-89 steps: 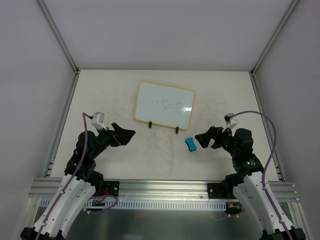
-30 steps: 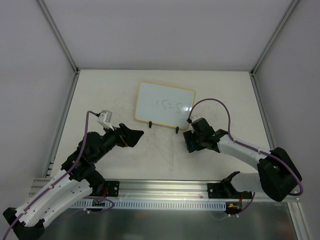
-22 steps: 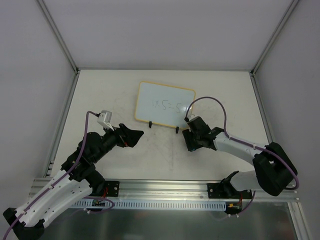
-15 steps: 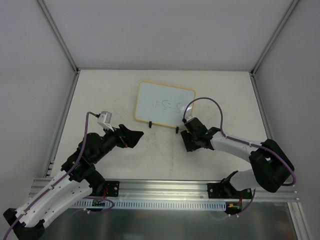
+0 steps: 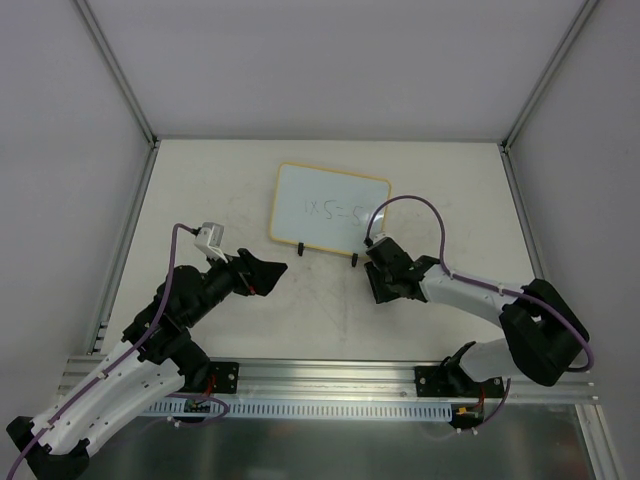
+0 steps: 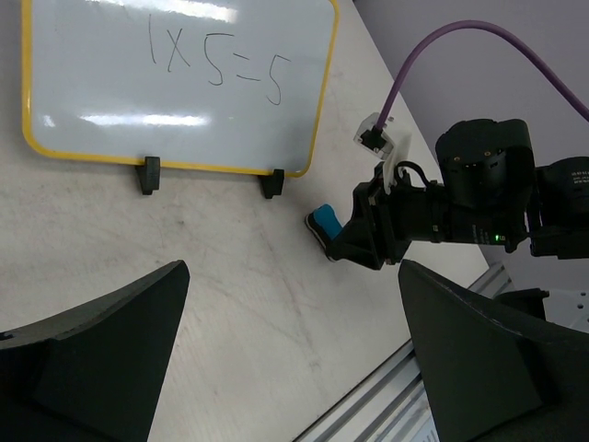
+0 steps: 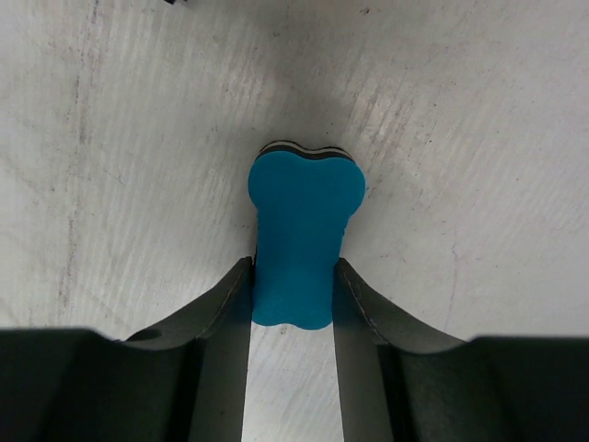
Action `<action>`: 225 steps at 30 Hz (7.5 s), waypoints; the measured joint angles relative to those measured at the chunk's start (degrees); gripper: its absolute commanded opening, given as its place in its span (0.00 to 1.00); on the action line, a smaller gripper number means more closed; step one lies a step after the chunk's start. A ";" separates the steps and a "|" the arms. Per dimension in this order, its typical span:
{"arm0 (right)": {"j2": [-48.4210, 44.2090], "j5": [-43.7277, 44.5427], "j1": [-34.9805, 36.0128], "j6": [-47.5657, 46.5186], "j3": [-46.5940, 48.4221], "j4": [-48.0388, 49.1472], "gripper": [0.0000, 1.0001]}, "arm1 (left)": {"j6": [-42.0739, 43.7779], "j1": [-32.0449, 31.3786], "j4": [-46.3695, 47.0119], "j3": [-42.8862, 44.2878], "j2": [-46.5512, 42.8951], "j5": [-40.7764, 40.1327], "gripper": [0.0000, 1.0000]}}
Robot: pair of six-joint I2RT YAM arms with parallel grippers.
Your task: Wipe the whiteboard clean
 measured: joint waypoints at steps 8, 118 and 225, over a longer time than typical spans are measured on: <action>-16.26 -8.48 0.00 0.26 -0.22 -1.05 0.25 | 1.73 0.00 -0.02 0.11 -0.31 5.29 0.99; -35.98 -36.76 6.64 9.53 1.84 27.30 0.74 | -7.58 -1.53 26.40 5.29 5.92 30.95 0.00; 13.27 -57.33 -41.70 17.59 -9.20 85.77 0.78 | -4.24 -5.20 -27.02 15.37 57.59 -4.74 0.44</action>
